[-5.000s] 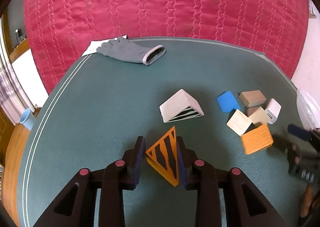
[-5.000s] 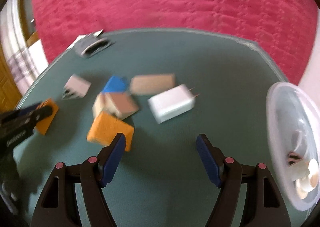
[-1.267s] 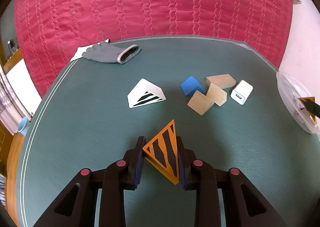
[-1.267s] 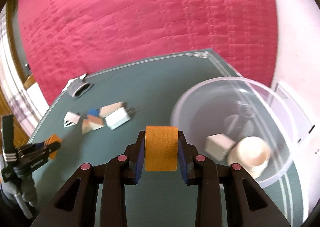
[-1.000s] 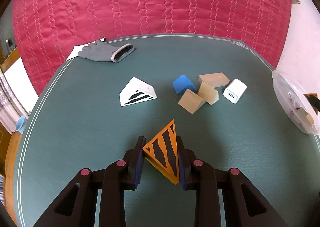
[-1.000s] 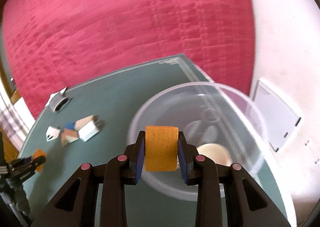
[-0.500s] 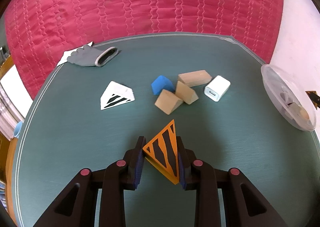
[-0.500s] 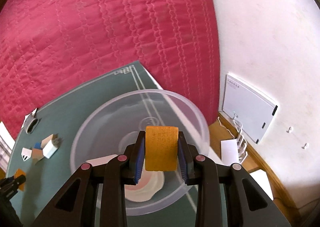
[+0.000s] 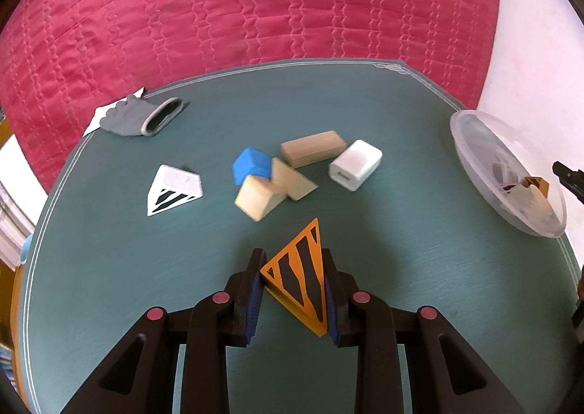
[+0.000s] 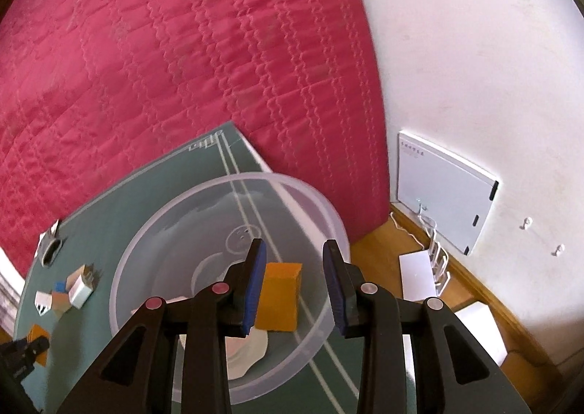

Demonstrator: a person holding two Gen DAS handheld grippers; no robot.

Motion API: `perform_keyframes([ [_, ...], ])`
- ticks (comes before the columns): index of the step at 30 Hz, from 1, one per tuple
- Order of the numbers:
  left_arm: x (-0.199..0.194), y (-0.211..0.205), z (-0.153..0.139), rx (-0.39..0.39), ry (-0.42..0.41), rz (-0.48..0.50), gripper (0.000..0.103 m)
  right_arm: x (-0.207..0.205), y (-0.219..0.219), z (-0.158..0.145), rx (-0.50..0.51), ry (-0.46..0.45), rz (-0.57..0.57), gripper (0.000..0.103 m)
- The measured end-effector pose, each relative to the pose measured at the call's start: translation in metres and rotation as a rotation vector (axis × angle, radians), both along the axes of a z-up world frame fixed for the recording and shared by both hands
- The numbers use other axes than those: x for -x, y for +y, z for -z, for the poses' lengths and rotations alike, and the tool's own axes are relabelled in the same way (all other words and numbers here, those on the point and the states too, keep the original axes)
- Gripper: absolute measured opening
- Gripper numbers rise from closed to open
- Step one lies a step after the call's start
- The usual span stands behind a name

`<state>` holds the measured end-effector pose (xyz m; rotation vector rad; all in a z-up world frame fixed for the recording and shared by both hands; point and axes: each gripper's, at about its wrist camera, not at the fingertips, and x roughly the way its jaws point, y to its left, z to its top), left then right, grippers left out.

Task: Organize rigid objects
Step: 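Release the orange block in the bowl while the left gripper lowers the orange wedge into it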

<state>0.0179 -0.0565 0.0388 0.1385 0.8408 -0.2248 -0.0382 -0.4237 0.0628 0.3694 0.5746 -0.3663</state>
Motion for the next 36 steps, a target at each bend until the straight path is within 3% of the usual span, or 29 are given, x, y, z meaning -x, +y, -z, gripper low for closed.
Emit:
perform_keyframes([
  [28, -0.018, -0.140, -0.031, 0.040, -0.076, 0.288, 0.030, 0.015, 0.009, -0.001, 0.021, -0.080, 0.031, 0.034],
  [36, -0.028, -0.169, -0.029, 0.070, -0.057, 0.343, 0.030, 0.016, 0.015, -0.004, 0.042, -0.098, 0.023, 0.034],
])
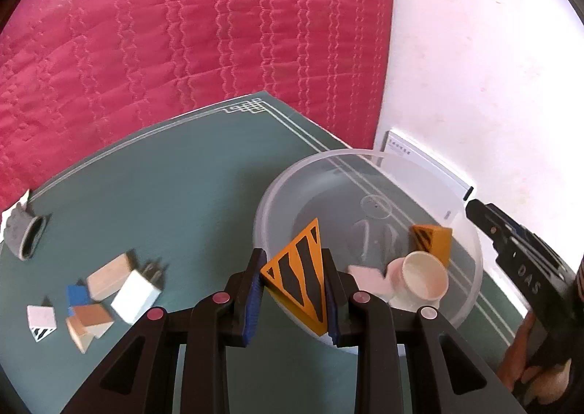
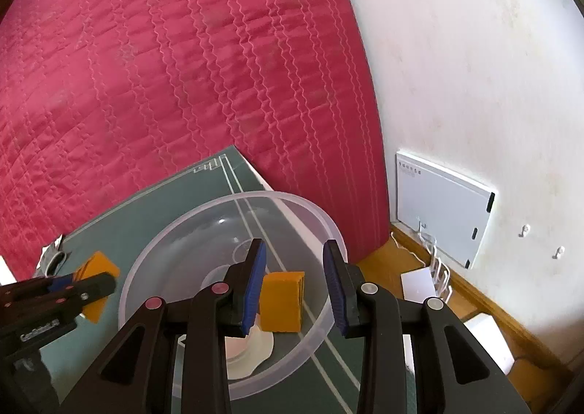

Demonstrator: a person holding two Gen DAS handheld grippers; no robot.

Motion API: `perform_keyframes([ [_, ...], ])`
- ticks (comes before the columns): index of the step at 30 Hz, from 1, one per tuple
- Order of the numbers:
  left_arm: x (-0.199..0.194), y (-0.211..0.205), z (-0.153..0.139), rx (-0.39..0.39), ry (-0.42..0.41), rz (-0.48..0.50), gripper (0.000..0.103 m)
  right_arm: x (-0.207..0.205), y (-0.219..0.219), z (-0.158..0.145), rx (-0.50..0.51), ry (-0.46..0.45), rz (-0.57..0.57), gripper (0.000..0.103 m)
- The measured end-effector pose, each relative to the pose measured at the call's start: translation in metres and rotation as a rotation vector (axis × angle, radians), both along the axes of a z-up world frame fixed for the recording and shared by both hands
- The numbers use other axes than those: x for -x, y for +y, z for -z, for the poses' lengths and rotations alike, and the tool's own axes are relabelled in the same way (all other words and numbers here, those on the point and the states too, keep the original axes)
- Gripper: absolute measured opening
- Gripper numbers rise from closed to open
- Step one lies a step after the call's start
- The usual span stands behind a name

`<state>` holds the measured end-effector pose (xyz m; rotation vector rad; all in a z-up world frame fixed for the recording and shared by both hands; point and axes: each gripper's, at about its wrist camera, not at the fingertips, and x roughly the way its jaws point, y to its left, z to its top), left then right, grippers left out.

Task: Organize rigid objects
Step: 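Release the orange block in the bowl while the left gripper lowers the orange wedge into it, then withdraw both open grippers from the bowl toward the loose blocks on the table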

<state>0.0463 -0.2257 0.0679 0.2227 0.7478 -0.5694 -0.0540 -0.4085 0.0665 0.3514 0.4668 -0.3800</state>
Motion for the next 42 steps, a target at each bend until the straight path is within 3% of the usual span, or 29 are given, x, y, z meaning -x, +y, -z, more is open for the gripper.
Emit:
perform_keyframes([
  [7, -0.005, -0.016, 0.004, 0.007, 0.007, 0.018, 0.032, 0.001, 0.001, -0.001, 0.004, -0.002, 0.001, 0.034],
  [9, -0.009, -0.014, 0.005, 0.008, 0.014, 0.007, 0.050, 0.001, 0.001, -0.001, 0.006, -0.002, 0.002, 0.034],
  [11, -0.009, -0.009, 0.006, 0.014, 0.010, -0.011, 0.059, 0.001, 0.000, -0.001, 0.005, -0.003, 0.002, 0.035],
  [21, -0.008, 0.014, 0.008, -0.008, -0.029, -0.089, 0.086, 0.001, 0.002, -0.001, 0.009, -0.001, 0.003, 0.041],
  [39, -0.005, 0.046, 0.010, -0.111, -0.127, -0.221, 0.089, 0.000, -0.006, 0.001, 0.002, 0.023, 0.027, 0.042],
  [42, -0.003, 0.054, 0.009, -0.123, -0.146, -0.236, 0.090, 0.000, -0.005, 0.000, 0.011, 0.026, 0.028, 0.051],
])
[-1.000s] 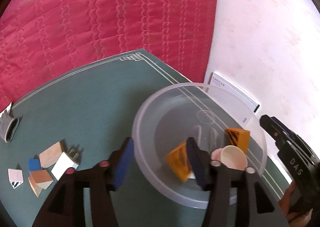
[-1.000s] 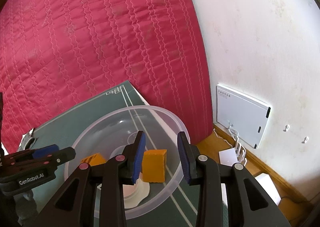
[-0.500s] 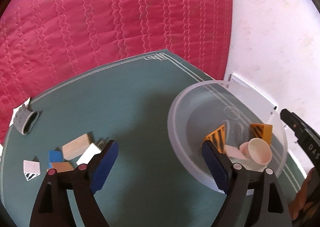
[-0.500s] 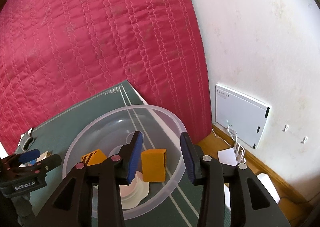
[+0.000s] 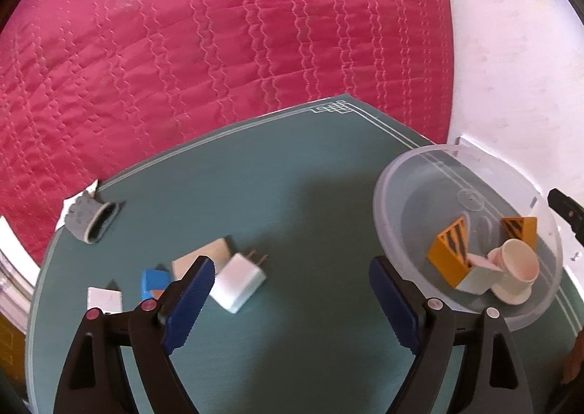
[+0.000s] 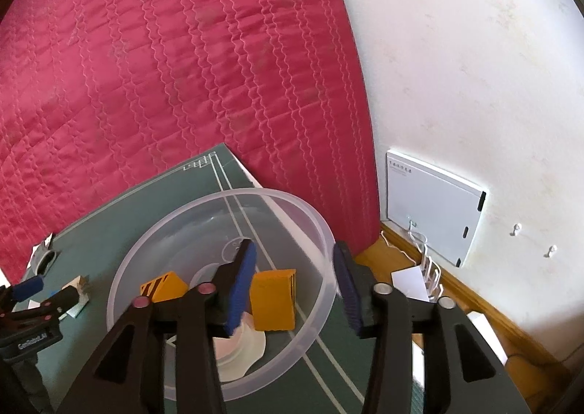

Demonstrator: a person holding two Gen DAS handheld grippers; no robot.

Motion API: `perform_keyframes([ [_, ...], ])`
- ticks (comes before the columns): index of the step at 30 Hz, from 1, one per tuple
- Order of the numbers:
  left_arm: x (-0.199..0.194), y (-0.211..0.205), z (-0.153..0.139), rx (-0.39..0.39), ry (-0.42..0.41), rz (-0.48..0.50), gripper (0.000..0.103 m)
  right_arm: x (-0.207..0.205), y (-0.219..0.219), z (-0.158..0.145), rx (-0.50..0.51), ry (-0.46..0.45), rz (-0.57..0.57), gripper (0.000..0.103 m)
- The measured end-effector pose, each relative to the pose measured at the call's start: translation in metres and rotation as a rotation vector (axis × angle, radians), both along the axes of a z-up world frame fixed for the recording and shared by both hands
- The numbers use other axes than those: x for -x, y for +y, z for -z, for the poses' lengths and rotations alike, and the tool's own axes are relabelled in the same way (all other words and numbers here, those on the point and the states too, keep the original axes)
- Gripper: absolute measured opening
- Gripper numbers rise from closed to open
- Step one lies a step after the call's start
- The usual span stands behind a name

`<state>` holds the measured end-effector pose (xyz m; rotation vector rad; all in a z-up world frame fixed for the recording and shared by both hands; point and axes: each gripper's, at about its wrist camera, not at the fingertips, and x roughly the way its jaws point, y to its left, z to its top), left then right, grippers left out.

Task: Organize rigid objects
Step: 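Withdraw both open grippers from the bowl toward the loose blocks on the table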

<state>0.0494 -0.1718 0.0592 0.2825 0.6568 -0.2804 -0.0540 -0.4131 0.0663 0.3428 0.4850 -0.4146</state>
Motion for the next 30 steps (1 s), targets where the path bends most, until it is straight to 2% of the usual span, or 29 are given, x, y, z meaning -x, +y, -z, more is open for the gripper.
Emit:
perform_keyframes([
  [6, 0.002, 0.022, 0.000, 0.007, 0.000, -0.022, 0.092, -0.001, 0.012, -0.004, 0.061, 0.004, -0.027, 0.055],
  [10, 0.002, 0.042, 0.000, 0.018, 0.004, -0.047, 0.094, -0.003, 0.026, -0.007, 0.115, 0.014, -0.063, 0.062],
  [14, 0.002, 0.066, 0.000, 0.026, 0.005, -0.087, 0.094, -0.003, 0.044, -0.009, 0.166, 0.029, -0.116, 0.063],
  [25, -0.003, 0.129, 0.007, 0.049, 0.040, -0.187, 0.094, -0.003, 0.091, -0.016, 0.139, 0.047, -0.271, 0.063],
  [30, -0.006, 0.156, 0.010, 0.033, 0.037, -0.239, 0.094, -0.006, 0.120, -0.020, 0.133, 0.043, -0.353, 0.063],
])
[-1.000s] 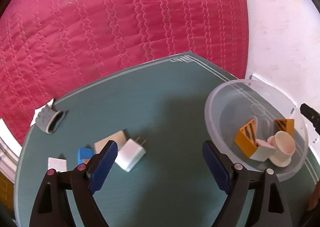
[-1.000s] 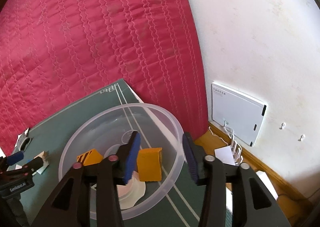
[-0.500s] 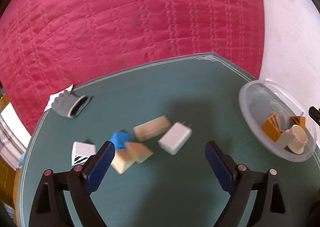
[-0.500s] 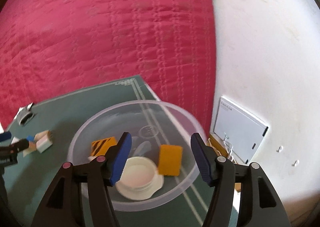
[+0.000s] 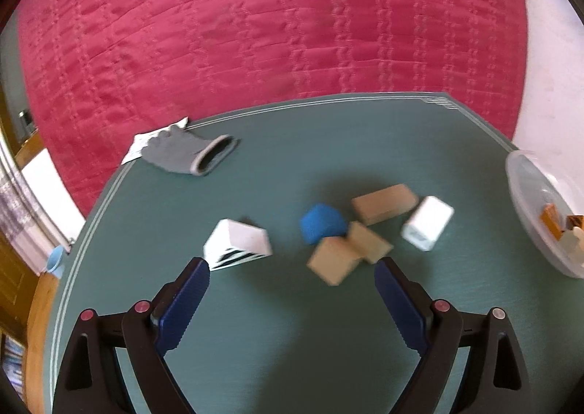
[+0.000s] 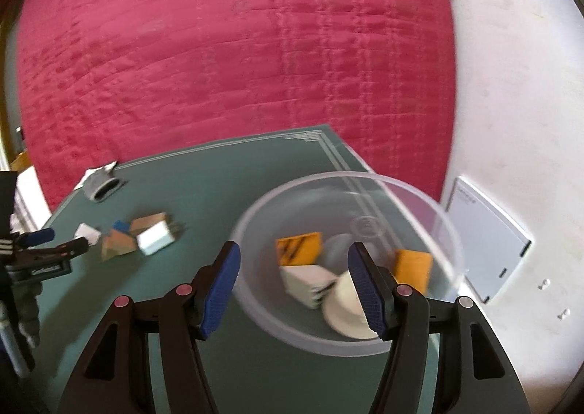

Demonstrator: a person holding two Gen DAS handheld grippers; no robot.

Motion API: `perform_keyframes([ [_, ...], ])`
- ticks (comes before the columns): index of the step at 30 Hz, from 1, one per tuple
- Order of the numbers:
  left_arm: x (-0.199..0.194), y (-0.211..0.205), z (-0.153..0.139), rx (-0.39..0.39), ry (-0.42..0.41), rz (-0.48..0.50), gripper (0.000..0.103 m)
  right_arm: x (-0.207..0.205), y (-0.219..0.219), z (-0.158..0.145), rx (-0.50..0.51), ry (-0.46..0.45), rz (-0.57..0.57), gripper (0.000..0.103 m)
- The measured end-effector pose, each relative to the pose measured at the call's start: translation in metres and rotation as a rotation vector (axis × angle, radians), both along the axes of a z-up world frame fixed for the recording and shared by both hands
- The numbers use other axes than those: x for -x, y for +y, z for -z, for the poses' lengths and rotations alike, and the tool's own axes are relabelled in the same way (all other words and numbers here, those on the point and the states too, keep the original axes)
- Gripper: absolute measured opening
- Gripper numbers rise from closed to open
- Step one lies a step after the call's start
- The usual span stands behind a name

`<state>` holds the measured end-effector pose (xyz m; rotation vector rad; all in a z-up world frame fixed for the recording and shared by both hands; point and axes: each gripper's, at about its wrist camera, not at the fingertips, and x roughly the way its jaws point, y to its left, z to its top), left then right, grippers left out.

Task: Organize rigid objects
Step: 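Withdraw both open grippers from the bowl toward the loose blocks on the table, then grasp the white pink-topped block with the left gripper while the right gripper grasps the white charger plug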

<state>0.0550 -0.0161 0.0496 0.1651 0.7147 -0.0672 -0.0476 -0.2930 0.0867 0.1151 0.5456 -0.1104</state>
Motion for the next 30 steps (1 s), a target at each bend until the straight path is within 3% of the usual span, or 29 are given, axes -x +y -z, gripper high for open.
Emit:
perform_keyframes([
  [11, -0.020, 0.042, 0.009, 0.006, 0.031, -0.091, 0.094, -0.013, 0.055, 0.013, -0.005, 0.047, -0.159, 0.063],
  [16, -0.031, 0.047, 0.015, -0.044, 0.027, -0.085, 0.094, -0.016, 0.072, 0.022, 0.005, 0.074, -0.213, 0.063],
  [23, -0.046, 0.057, 0.023, -0.129, 0.026, -0.071, 0.094, -0.023, 0.079, 0.037, 0.010, 0.128, -0.237, 0.063],
  [30, -0.064, 0.056, 0.032, -0.123, 0.071, -0.059, 0.094, -0.029, 0.085, 0.038, 0.016, 0.135, -0.245, 0.063],
])
